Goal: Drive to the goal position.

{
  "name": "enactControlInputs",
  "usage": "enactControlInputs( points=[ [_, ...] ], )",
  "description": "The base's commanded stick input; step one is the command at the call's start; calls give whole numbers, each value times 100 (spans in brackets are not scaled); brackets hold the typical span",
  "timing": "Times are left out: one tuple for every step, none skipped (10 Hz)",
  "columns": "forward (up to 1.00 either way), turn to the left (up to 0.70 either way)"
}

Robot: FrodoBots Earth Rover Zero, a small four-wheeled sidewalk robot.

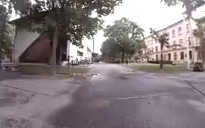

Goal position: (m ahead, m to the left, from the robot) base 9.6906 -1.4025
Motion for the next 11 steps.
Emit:
enactControlInputs(
  points=[
    [70, 0],
    [70, 0],
    [70, 0],
    [70, 0],
    [70, 0],
    [70, 0],
    [70, 0],
    [70, 0],
    [70, 0],
    [70, 0],
    [70, 0]
  ],
)
